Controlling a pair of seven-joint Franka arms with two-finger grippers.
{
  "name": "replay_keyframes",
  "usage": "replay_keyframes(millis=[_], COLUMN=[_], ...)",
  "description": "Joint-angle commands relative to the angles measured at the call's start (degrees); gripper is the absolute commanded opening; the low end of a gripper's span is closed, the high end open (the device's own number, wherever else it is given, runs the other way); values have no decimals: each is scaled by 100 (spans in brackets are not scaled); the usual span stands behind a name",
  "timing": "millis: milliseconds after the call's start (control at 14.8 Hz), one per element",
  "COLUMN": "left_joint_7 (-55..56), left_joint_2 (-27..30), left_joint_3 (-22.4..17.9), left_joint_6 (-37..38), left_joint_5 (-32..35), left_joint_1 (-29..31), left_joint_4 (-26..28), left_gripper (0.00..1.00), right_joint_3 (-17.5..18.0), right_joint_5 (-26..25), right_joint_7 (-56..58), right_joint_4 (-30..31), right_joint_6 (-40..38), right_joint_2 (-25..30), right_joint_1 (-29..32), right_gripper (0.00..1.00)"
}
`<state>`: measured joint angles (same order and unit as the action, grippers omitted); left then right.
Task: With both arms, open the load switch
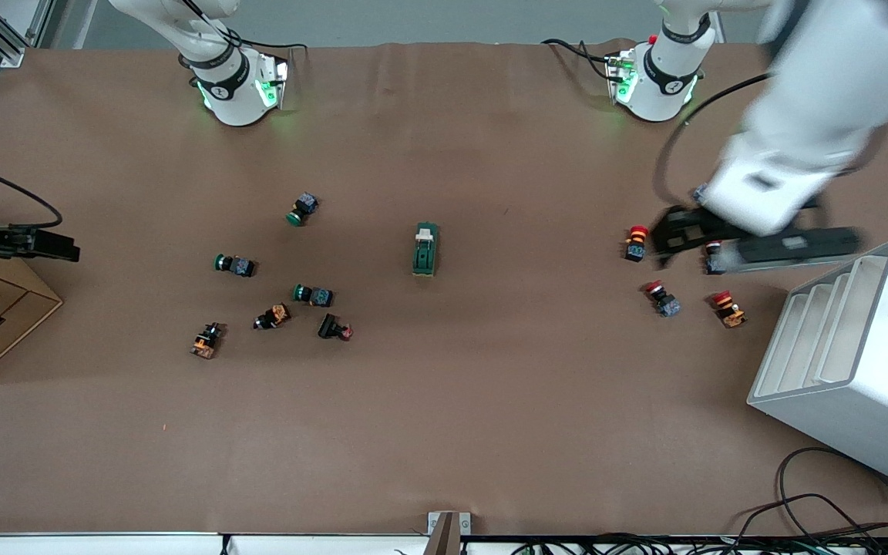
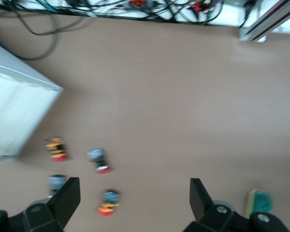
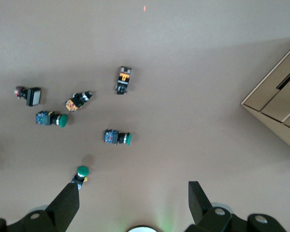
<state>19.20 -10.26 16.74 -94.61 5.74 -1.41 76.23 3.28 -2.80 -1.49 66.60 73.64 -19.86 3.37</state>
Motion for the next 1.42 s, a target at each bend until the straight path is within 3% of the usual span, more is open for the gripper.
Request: replay_keyframes(millis=[0,202,472,810,1350], left_joint_7=[-1257,-1804,-1876,-1832,-1885], left_joint_2=[717,990,1517,2238,2134], left_joint_3=[-792,-1190,-1226,-1077,-1085], left_joint_6=[188,863,1147,691,707], left_joint_5=[-537,-916,-970,-952,-741], left_joint_1=[-35,0,9,53,62], left_joint_4=[541,639,1103,2122,1940], left_gripper=[100,100,100,100,100], right_joint_3=[50,15,-328,-337,-179], right_joint_5=[234,411,403,403,341], right_joint_7=[35,35,44,62,360], right_joint_4=[55,492,1836,1954,2129], right_joint_6=[-333,-142,798,792,599], right_joint_2=[184,482,1396,1739,2390], right_joint_1=[76,32,-372,-276,58], right_gripper=[100,100,100,100,100])
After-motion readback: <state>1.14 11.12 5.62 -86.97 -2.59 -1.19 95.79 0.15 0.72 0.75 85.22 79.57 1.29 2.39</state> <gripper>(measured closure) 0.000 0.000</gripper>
